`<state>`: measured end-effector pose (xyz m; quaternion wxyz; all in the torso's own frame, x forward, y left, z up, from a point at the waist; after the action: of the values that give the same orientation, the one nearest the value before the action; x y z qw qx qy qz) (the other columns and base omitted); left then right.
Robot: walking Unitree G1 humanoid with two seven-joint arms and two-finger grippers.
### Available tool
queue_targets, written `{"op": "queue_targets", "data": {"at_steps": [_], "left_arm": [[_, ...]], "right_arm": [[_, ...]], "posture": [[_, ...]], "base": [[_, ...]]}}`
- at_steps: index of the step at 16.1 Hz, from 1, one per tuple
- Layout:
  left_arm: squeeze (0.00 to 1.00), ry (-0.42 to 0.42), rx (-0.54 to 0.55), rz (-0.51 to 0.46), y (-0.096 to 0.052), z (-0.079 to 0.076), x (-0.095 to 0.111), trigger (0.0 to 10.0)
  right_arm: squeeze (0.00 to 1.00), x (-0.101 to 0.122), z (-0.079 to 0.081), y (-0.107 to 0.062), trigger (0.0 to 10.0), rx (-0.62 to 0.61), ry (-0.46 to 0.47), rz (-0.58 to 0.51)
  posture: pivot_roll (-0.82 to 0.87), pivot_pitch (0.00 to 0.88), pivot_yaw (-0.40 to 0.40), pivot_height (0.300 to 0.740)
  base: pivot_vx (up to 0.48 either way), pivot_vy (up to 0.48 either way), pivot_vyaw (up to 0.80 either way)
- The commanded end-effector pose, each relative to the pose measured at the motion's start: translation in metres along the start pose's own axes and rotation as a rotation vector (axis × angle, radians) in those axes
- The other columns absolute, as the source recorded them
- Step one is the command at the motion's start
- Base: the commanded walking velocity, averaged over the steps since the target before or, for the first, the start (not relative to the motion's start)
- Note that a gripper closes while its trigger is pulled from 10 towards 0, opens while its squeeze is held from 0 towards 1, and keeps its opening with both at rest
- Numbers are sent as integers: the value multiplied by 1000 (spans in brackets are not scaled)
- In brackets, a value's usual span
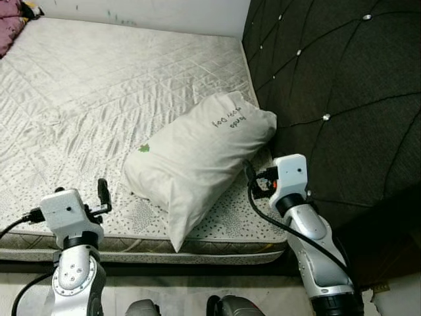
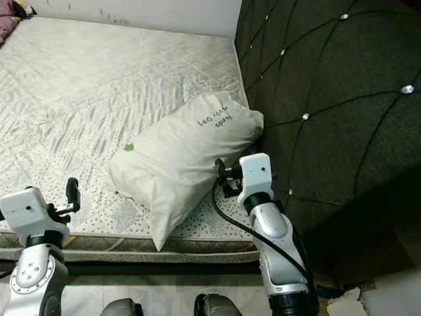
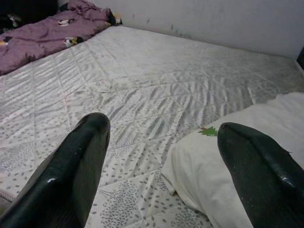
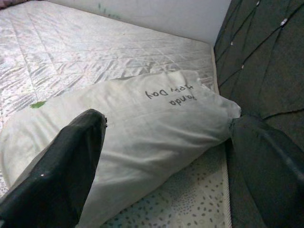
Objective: Clean up the room
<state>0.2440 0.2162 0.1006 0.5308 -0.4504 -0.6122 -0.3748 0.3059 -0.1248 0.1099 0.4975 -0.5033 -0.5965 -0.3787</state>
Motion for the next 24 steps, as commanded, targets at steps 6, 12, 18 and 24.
{"op": "queue_targets", "data": {"at_steps": [6, 12, 18, 24], "left_arm": [[0, 43, -141, 30, 17, -23, -4, 10000], [0, 61, -150, 22, 20, -21, 0, 10000], [0, 52, -103, -3, 20, -14, 4, 10000], [0, 37, -98, -2, 21, -15, 5, 10000]], "right_arm": [[0, -7, -6, -10, 10000, -98, 37, 9], [0, -7, 2, -7, 10000, -94, 79, 17], [0, -2, 6, 2, 10000, -50, 68, 1], [0, 1, 4, 2, 10000, -43, 59, -12]], "posture": [[-7, 70, 58, 740], [31, 79, 52, 740], [51, 85, 15, 740], [44, 107, 11, 740]], "base": [[0, 0, 0], [0, 0, -133], [0, 0, -485], [0, 0, 0]]}}
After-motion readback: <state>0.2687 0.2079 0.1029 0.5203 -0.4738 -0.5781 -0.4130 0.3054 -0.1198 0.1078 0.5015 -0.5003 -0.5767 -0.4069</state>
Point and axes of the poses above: a point about 5 cm out from each wrist's last joint towards the gripper, its own y axis pointing out of the wrist towards the gripper, its own x axis along the axis of the wrist's last joint, z = x × y, the point moved 3 cm from there along y, pointing out of the wrist towards the gripper, and after that the axes turned 8 degrees about -y, right-handed, at the moved point
